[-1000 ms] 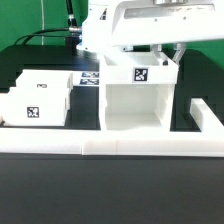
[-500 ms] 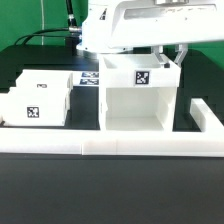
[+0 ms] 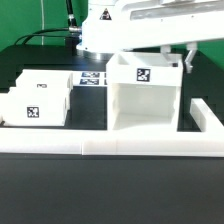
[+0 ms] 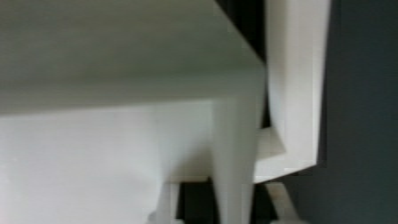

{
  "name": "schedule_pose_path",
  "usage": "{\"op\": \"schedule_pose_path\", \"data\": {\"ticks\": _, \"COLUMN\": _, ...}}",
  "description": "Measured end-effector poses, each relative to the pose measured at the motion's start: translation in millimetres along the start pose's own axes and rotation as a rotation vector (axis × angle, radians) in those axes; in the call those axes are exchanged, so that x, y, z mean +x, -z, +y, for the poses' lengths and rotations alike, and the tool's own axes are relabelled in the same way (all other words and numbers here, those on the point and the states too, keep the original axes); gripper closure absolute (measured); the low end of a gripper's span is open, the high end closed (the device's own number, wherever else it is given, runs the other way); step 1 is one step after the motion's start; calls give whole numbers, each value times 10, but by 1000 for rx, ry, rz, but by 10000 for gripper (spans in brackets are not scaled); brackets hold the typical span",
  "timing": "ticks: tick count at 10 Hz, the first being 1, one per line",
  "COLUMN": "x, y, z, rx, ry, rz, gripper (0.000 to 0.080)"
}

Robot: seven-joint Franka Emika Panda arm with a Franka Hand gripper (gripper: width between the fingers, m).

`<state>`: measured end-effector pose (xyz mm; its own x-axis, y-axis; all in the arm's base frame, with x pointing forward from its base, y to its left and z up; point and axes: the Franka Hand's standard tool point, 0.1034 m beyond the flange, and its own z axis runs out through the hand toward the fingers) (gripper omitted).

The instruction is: Assemble drawer

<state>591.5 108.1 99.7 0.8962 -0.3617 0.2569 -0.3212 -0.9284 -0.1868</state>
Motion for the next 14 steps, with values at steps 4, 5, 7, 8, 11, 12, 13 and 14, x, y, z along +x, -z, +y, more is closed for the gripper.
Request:
{"op": "schedule_pose_path", "data": {"ticks": 4, "x": 105, "y": 40, "z": -43, "rx": 13, "ry": -172, "rz": 32, "gripper": 751}}
{"op": "schedule_pose_path", "data": {"ticks": 5, "x": 120, "y": 50, "z": -50, "rx": 21, "ry": -210, "rz": 37, "gripper": 751}}
{"op": "schedule_pose_path", "data": {"ticks": 7, "x": 168, "y": 100, "z": 23, "rx": 37, "ry": -400, "rz": 49, "gripper": 750}}
{"op": "schedule_pose_path", "data": {"ticks": 8, "x": 207, "y": 127, "z": 87, "rx": 51, "ry": -495, "rz": 72, "gripper": 750}}
{"op": "schedule_pose_path", "data": {"ticks": 11, "x": 272, "y": 166, "z": 193, "rx": 81, "ry": -664, "rz": 114, "gripper": 747}}
{"op": "schedule_pose_path", "data": {"ticks": 12, "x": 274, "y": 172, "z": 196, "rx": 86, "ry": -701, "rz": 114, "gripper": 745}}
{"op": "schedule_pose_path", "data": {"ticks": 13, "x": 282, "y": 185, "z": 196, "rx": 96, "ry": -783, "rz": 115, "gripper": 745}}
{"op": "schedule_pose_path", "data": {"ticks": 14, "x": 282, "y": 189, "z": 196, "rx": 99, "ry": -804, "rz": 115, "gripper": 745}}
